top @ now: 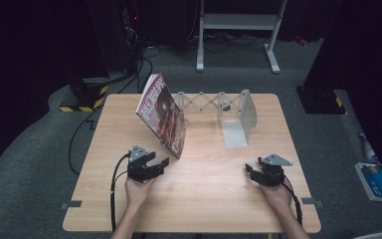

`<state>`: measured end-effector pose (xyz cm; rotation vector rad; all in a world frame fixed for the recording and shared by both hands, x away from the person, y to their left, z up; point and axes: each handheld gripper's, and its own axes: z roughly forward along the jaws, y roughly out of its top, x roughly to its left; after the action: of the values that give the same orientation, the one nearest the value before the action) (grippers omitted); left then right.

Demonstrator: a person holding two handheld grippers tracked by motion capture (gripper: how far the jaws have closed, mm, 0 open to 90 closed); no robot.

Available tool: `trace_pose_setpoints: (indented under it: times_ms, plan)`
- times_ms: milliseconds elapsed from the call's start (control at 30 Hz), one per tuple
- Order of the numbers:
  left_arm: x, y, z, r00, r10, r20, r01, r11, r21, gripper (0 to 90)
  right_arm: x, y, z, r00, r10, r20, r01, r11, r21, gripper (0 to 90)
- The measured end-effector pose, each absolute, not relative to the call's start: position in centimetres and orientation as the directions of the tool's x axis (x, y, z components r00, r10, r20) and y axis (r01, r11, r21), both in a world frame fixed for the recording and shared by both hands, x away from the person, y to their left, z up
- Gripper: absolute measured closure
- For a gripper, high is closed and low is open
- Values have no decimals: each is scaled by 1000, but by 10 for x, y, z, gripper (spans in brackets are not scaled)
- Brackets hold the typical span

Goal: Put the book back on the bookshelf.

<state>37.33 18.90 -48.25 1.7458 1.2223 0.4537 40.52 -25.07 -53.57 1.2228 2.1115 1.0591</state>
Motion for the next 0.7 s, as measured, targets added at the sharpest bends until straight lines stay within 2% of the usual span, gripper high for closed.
trace_pose_setpoints:
  times_ms: [700]
  plan:
    - [391, 191, -500, 376, 914, -156, 568, -94, 818, 385, 405, -251, -536, -488, 873, -21, 505, 301, 809, 380]
